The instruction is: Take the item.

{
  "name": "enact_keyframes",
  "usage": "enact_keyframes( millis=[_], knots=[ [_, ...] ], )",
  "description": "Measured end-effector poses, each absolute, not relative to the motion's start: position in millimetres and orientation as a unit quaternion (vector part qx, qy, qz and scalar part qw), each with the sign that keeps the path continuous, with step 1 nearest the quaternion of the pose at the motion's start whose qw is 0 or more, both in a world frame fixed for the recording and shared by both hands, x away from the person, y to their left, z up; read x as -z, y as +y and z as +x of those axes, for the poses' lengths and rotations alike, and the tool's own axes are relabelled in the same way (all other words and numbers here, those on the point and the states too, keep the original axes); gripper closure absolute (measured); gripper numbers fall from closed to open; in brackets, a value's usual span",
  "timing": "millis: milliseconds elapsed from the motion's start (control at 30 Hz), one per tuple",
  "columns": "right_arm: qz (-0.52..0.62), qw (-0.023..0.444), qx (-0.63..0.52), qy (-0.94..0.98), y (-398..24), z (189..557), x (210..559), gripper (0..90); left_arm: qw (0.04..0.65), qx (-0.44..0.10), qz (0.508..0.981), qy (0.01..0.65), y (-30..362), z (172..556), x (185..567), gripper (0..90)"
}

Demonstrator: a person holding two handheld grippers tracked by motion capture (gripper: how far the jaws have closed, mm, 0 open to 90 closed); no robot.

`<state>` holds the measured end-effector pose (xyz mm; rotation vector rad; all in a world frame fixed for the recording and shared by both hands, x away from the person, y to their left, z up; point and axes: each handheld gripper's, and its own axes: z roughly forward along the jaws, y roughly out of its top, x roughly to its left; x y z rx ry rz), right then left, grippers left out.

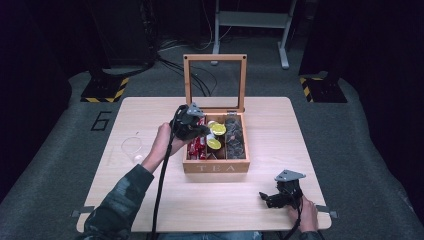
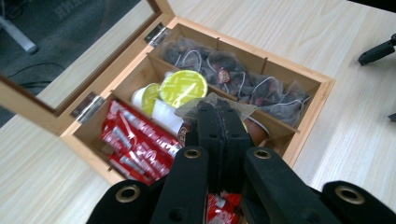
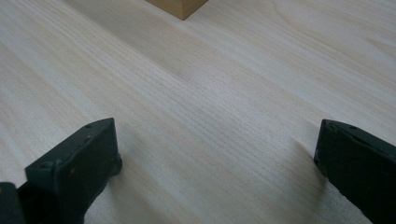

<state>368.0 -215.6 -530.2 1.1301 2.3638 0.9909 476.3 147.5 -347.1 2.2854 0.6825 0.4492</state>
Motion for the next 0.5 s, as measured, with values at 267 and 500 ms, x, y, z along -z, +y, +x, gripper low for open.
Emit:
enact_keyframes(
  millis=[267, 500],
  knots=[
    [0.398, 0.169, -0.349, 0.832, -216, 368, 530, 0.0, 0.356, -0.179, 0.874, 0.279, 173, 470, 342, 89.5],
    [0.397, 0.169, -0.349, 0.832, -216, 368, 530, 0.0, 0.358, -0.189, 0.866, 0.295, 196, 467, 338, 89.5]
  ],
)
